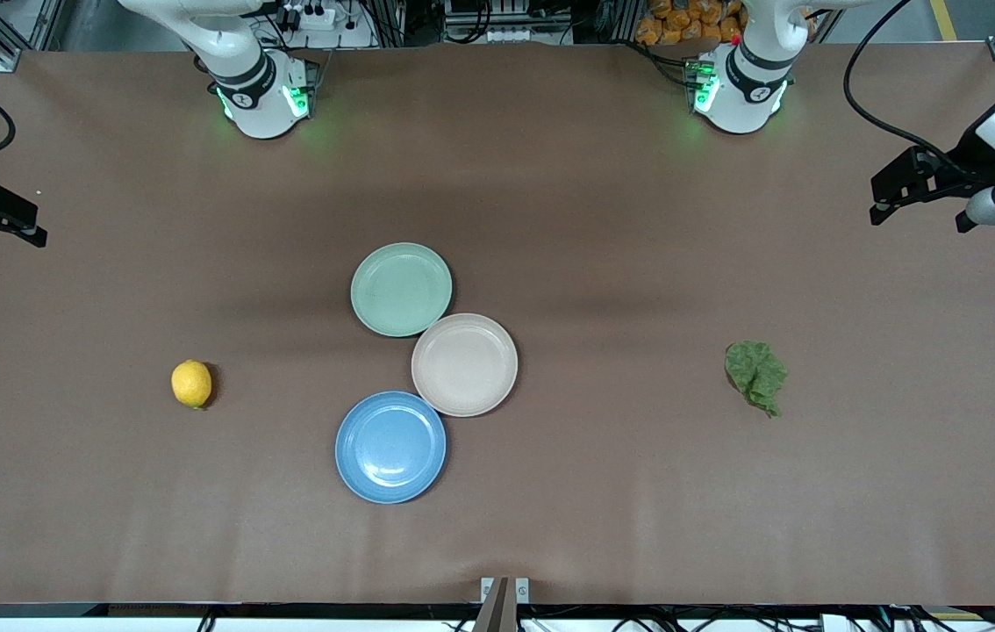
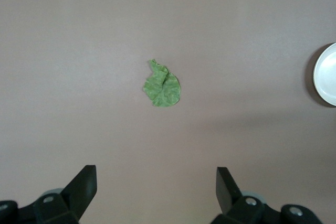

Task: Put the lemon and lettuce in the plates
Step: 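Move the left gripper toward the green lettuce leaf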

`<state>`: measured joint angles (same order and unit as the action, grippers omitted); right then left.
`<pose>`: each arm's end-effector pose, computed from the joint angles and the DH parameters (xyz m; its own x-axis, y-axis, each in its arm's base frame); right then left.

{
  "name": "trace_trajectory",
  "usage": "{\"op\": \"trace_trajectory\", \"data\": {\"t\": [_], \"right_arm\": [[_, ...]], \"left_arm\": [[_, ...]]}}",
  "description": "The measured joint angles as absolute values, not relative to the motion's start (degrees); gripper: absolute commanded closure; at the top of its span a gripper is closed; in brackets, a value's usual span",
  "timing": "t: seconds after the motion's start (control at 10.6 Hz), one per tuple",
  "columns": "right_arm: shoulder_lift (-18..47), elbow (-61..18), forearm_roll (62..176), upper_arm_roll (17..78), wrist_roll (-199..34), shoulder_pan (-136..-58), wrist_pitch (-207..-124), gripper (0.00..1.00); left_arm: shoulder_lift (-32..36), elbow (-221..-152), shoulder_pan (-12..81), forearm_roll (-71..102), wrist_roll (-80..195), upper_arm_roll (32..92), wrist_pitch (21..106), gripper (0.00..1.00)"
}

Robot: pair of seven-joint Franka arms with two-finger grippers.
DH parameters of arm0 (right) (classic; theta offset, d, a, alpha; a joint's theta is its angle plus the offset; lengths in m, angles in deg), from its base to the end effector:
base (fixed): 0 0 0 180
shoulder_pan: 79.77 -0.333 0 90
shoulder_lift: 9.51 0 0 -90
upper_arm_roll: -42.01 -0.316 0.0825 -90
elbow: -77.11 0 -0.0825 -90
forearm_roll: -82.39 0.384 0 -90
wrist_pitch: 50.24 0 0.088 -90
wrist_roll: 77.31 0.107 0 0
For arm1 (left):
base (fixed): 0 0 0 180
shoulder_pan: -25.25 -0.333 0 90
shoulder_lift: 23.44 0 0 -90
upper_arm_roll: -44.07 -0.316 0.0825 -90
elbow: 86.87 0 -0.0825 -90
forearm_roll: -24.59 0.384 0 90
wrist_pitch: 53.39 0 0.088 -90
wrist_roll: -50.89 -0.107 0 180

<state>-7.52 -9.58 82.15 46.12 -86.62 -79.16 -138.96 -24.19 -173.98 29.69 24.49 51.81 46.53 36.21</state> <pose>0.5616 -0.0461 0.6304 0.9968 0.0800 -0.0003 0.0800 -0.9968 0.0067 0.5462 -0.0665 0.6549 0.9930 -0.1040 0.0565 -0.1043 -0.9945 0.0021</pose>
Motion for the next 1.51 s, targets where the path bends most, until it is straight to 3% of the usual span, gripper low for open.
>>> {"op": "trace_trajectory", "data": {"t": [0.76, 1.51], "right_arm": [[-7.4, -9.7, 82.2, 46.0, -85.4, -79.2, -139.9, 0.0], [-6.5, -9.8, 82.2, 45.7, -85.4, -79.2, -140.2, 0.0]], "left_arm": [[-23.5, -174.0, 29.7, 24.5, 51.8, 46.5, 36.1, 0.0], [-15.8, -171.8, 29.7, 24.5, 51.8, 46.6, 36.4, 0.0]]}}
